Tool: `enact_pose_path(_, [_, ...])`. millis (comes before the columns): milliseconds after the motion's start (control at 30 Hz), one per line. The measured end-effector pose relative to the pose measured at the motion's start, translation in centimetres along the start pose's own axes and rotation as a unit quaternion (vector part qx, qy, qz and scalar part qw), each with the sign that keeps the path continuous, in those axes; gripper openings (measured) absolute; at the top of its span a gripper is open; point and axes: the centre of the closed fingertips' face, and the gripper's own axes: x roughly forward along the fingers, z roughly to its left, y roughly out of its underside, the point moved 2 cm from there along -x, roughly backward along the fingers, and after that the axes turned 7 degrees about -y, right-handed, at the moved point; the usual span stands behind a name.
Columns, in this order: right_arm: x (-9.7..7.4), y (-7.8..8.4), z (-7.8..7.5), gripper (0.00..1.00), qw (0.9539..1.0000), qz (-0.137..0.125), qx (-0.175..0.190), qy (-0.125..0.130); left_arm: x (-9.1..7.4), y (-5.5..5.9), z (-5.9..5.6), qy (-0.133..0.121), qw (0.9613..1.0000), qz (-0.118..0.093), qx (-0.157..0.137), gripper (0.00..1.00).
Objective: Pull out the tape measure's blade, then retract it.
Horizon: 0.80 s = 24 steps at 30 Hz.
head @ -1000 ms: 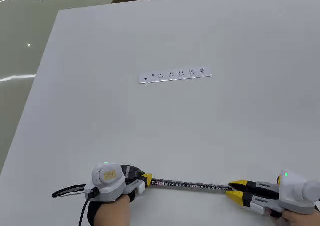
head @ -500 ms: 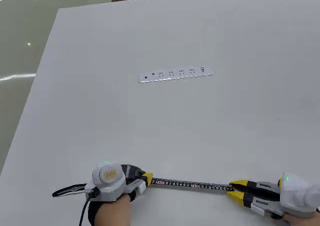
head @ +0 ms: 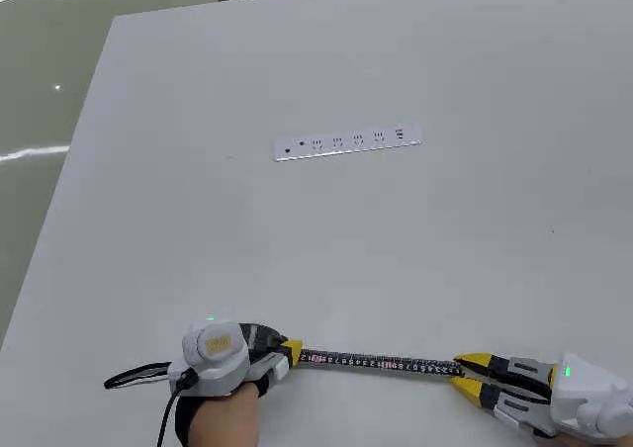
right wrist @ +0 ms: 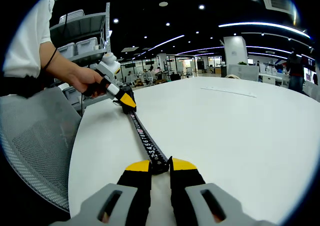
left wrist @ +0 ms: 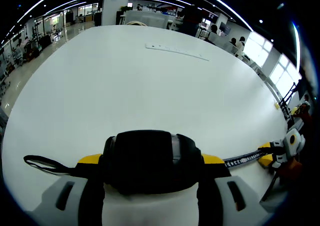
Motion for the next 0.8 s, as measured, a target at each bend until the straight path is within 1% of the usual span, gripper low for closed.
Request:
enact_pose_path(67, [0.0,0.0,0.0,0.12,1.0,0.0,0.003,0.0,0.1,0.0,0.0,-0.001,1.0,0.001,0.0,0.74])
enact_pose_path(267, [0.0,-0.1,-0.1,0.12,1.0,0.003,-0.003,0.002,0.0,0.0,0.0,-0.001,1.0,0.004,0.001,0.73])
enact_pose_path(300, [0.2,-0.2,0.1,0.12,1.0,0.001,-0.001,-0.004,-0.1,0.0,0.0,-0.001,1.0,0.004,0.003,0.73])
enact_pose_path(333, [0.7,-0.1,0.5,0.13,0.9999,0.008,-0.009,-0.011,0.0,0.0,0.0,-0.001,1.0,0.004,0.003,0.73])
enact_pose_path(433, [1.3,-0.4,0.3,0.13,0.9999,0.004,-0.007,-0.009,0.0,0.0,0.0,0.0,1.0,0.003,0.003,0.73])
enact_pose_path(500, [1.8,-0.5,0.6,0.13,0.9998,0.006,-0.009,-0.015,0.0,0.0,0.0,0.0,1.0,0.003,0.003,0.73])
enact_pose_path(800, [2.4,-0.7,0.7,0.13,0.9997,0.005,-0.009,-0.022,0.0,0.1,0.0,0.001,1.0,0.004,0.002,0.73])
